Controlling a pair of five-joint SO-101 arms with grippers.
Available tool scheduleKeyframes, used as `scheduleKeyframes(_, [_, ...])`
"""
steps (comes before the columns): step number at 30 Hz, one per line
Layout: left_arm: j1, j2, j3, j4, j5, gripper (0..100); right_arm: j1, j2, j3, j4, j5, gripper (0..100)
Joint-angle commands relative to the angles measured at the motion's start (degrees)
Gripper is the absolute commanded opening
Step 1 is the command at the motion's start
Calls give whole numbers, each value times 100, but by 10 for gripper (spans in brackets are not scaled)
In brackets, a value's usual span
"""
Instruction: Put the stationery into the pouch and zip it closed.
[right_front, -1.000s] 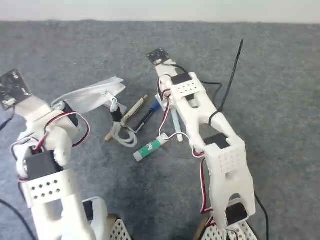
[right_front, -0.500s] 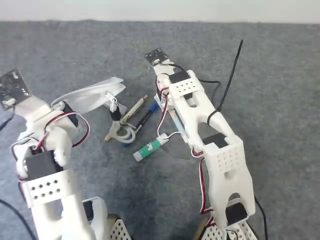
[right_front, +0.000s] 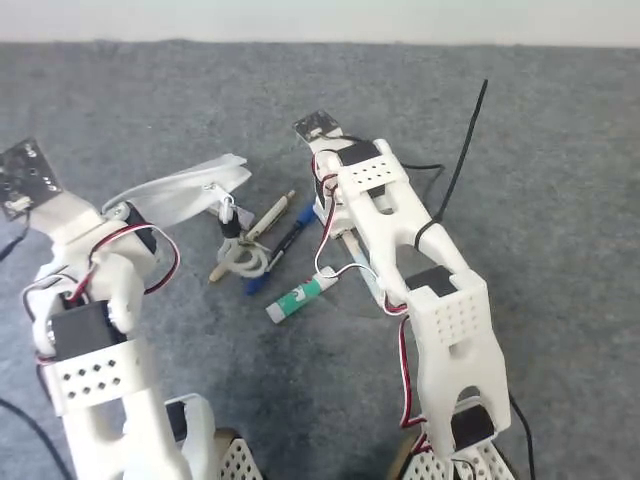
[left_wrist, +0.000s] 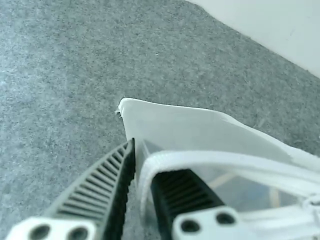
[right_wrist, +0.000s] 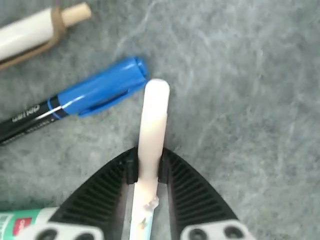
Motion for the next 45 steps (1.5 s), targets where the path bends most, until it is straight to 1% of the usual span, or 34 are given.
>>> scheduleKeyframes(1, [-18,-246,-101,-220,70,13,13,-470,-264,180,-9,6])
scheduleKeyframes(14, [9,-255,-136,-220,-35,11,-31,-1059,-255,971,-18,6])
scheduleKeyframes(18, [299,-246,-136,-220,-211,10,-31,-1349,-246,1103,-62,6])
scheduleKeyframes(24, [466,-220,-145,-229,-343,9,-31,-1640,-237,1297,-79,6])
scheduleKeyframes(26, [580,-211,-163,-229,-554,9,-13,-1710,-176,1358,-79,6])
scheduleKeyframes(28, [668,-211,-198,-193,-598,9,-40,-1842,-70,1376,-79,6])
scheduleKeyframes(33, [668,-202,-259,-193,-607,9,-57,-2510,536,1253,-79,6])
scheduleKeyframes(35, [686,-202,-259,-193,-712,9,-57,-2897,835,1182,-79,6])
scheduleKeyframes(39, [686,-202,-242,-193,-747,9,-92,-3785,1785,620,-114,6])
scheduleKeyframes(41, [686,-202,-251,-193,-747,9,-92,-4163,2251,251,-264,6])
scheduleKeyframes(45, [686,-202,-251,-193,-747,9,-92,-4699,2822,-136,-299,6])
